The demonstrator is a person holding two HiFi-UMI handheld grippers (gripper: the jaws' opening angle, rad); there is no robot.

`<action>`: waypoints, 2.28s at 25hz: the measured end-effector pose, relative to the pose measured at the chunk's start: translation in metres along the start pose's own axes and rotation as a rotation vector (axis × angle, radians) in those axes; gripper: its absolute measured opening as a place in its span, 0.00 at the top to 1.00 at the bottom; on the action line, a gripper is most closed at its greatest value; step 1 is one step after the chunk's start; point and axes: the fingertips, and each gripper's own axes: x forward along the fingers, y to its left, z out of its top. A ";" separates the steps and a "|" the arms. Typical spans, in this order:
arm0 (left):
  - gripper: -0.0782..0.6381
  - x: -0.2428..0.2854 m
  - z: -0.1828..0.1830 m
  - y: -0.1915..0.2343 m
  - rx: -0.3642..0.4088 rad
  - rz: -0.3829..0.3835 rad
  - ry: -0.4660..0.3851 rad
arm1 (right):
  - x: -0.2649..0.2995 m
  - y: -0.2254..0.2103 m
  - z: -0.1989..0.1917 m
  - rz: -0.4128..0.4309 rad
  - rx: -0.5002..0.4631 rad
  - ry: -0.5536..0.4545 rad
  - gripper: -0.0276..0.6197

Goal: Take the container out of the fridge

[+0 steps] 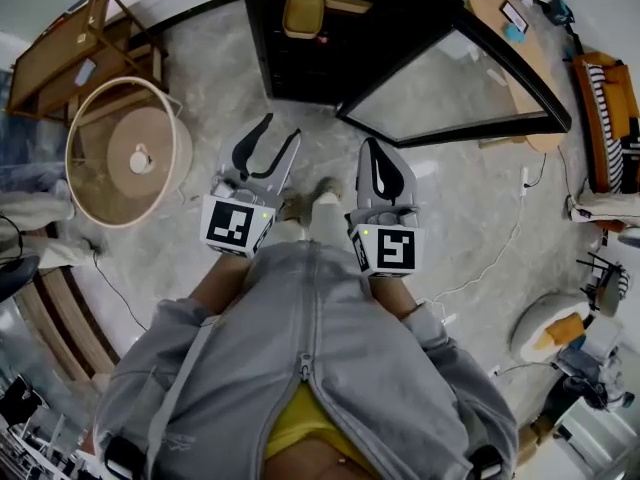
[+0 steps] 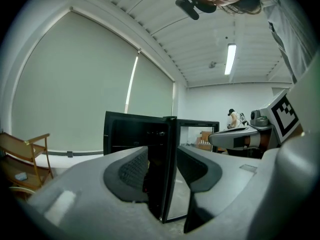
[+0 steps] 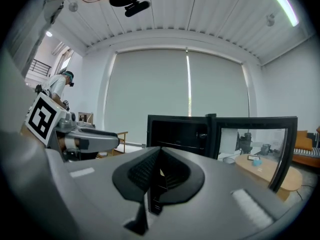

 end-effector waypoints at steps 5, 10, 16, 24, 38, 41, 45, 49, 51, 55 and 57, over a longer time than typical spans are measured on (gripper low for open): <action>0.63 0.022 -0.001 0.009 -0.002 0.017 0.001 | 0.024 -0.018 0.000 0.007 -0.008 -0.015 0.96; 0.62 0.050 -0.004 0.017 0.009 0.041 0.018 | 0.055 -0.038 -0.001 0.040 -0.012 -0.031 0.96; 0.60 0.094 0.002 0.030 0.010 0.092 0.012 | 0.106 -0.064 0.002 0.123 -0.035 -0.037 0.96; 0.60 0.150 -0.005 0.053 -0.006 0.191 0.025 | 0.172 -0.092 -0.005 0.260 -0.059 -0.014 0.96; 0.60 0.193 -0.047 0.089 0.015 0.293 0.102 | 0.216 -0.106 -0.048 0.412 -0.084 0.053 0.96; 0.60 0.199 -0.058 0.092 0.042 0.262 0.123 | 0.215 -0.106 -0.056 0.409 -0.080 0.060 0.96; 0.60 0.208 -0.071 0.098 0.078 0.221 0.158 | 0.217 -0.102 -0.067 0.405 -0.080 0.068 0.96; 0.60 0.213 -0.091 0.104 0.108 0.187 0.193 | 0.223 -0.095 -0.083 0.393 -0.073 0.075 0.96; 0.60 0.214 -0.106 0.108 0.120 0.170 0.211 | 0.228 -0.087 -0.094 0.387 -0.063 0.082 0.96; 0.60 0.214 -0.138 0.113 0.163 0.123 0.259 | 0.236 -0.075 -0.117 0.352 -0.042 0.100 0.96; 0.60 0.218 -0.153 0.115 0.181 0.107 0.273 | 0.239 -0.075 -0.132 0.345 -0.066 0.120 0.96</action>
